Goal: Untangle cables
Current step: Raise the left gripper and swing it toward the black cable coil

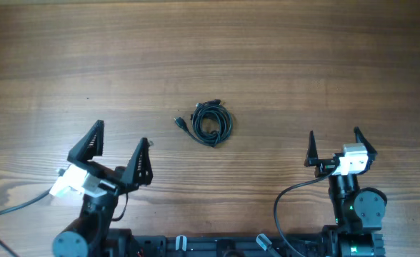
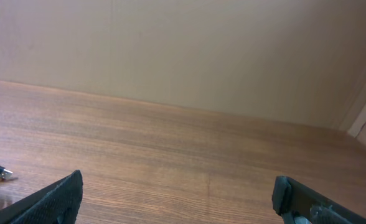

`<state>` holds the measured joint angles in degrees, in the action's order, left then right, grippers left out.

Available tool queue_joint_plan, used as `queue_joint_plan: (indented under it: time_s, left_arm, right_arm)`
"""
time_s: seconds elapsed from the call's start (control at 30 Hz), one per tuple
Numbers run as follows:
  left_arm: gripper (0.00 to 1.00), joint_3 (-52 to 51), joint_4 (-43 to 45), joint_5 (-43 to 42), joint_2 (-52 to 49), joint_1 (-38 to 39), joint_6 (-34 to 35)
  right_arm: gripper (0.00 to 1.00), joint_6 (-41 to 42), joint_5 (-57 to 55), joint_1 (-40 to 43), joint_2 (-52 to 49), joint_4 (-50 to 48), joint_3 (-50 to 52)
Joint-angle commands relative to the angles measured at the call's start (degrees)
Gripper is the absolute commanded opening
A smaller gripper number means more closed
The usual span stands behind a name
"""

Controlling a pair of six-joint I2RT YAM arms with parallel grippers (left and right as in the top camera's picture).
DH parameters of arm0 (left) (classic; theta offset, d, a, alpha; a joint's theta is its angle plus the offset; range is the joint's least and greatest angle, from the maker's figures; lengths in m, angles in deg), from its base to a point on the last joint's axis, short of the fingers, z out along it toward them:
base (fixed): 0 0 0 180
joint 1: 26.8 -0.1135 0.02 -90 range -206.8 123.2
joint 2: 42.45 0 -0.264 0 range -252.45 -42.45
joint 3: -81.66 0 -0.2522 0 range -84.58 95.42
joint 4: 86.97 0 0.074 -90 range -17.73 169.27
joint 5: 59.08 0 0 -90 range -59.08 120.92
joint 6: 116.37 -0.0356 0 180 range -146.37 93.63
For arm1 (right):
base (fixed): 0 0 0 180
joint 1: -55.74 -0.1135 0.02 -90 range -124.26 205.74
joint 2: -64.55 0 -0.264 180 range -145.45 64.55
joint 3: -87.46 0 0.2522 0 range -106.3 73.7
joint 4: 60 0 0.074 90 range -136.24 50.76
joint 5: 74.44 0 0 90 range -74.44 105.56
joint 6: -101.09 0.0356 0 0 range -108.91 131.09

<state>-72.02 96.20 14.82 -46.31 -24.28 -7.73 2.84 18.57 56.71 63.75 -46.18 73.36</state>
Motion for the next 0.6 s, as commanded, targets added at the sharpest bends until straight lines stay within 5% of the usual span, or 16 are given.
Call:
queue_joint_plan:
  time_s: [0.0, 0.2, 0.57]
  left_arm:
    - [1.0, 9.3, -7.1, -4.1, -2.8, 0.2, 2.9]
    - [1.0, 20.5, -17.2, -4.9, -11.0, 0.2, 2.9]
    - [1.0, 29.6, -17.3, -21.0, -30.4, 0.2, 2.9]
  right_arm:
    - [1.0, -0.7, 0.9, 0.2, 0.0, -0.1, 0.1]
    - [1.0, -0.7, 0.9, 0.2, 0.0, -0.1, 0.1]
    - [1.0, -0.7, 0.9, 0.2, 0.0, -0.1, 0.1]
